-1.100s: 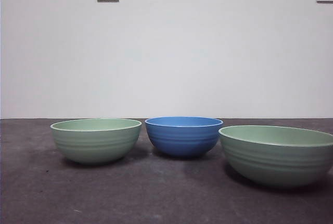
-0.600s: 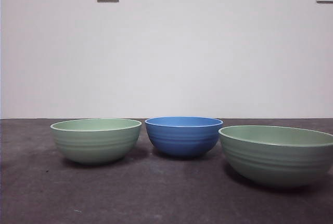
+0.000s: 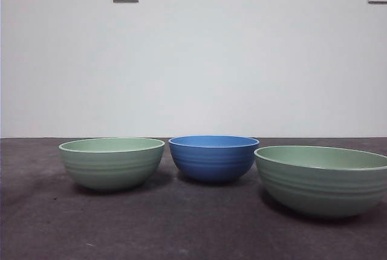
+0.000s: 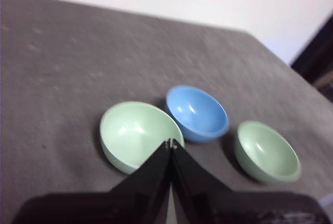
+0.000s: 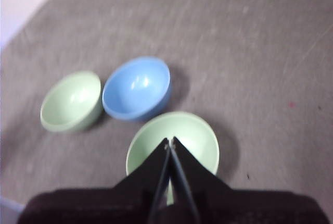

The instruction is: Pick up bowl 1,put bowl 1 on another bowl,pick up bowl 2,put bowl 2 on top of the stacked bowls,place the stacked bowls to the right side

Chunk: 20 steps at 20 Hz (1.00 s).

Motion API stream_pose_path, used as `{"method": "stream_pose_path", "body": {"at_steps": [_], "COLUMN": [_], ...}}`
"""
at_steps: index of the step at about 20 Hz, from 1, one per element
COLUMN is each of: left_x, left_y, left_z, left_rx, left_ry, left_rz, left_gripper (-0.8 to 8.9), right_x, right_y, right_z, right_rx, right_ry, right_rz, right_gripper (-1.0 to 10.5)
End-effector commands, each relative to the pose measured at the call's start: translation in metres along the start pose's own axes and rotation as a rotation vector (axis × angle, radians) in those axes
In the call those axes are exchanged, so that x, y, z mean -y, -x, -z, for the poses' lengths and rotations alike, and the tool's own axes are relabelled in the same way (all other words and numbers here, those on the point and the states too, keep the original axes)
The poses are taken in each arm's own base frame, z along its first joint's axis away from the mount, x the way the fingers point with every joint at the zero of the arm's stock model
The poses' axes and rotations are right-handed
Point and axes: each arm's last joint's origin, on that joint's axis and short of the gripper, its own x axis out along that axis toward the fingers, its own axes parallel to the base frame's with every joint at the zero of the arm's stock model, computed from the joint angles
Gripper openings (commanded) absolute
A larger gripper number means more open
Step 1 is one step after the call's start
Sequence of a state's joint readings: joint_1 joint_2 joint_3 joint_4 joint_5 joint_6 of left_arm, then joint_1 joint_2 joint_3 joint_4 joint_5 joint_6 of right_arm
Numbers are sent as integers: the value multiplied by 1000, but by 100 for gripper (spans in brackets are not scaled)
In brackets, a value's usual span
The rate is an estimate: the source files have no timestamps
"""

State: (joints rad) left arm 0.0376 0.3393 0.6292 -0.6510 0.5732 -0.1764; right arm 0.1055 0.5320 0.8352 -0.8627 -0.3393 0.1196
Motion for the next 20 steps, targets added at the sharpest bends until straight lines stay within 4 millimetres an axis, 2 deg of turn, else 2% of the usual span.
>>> {"method": "stream_pose_path", "body": {"at_steps": [1, 7, 12, 13, 16, 17, 18, 20], "left_x": [4, 12, 16, 16, 13, 12, 12, 11], "left_y": [3, 7, 6, 5, 0, -2, -3, -4], "left_z": [-11, -30, -36, -36, -35, -35, -35, -35], "left_rx": [-67, -222, -290, -306, -354, -363, -368, -373], "left_ry": [-74, -95, -92, -84, -53, -44, -41, -37], "left_rz": [22, 33, 59, 61, 62, 61, 61, 62], "left_gripper": [-7, -7, 1, 45, 596, 611, 611, 610], "right_x": [-4, -8, -8, -8, -8, -8, -8, -7], "right_y": [8, 15, 14, 14, 14, 14, 14, 12], "right_z": [-11, -20, -20, -20, -21, -21, -21, -22], "right_rx": [-85, -283, -312, -312, -305, -305, -305, -306], "right_ry": [80, 107, 103, 99, 79, 78, 75, 62], "right_rz": [1, 0, 1, 1, 4, 4, 5, 7], "right_gripper": [-11, -11, 13, 73, 427, 505, 537, 536]}}
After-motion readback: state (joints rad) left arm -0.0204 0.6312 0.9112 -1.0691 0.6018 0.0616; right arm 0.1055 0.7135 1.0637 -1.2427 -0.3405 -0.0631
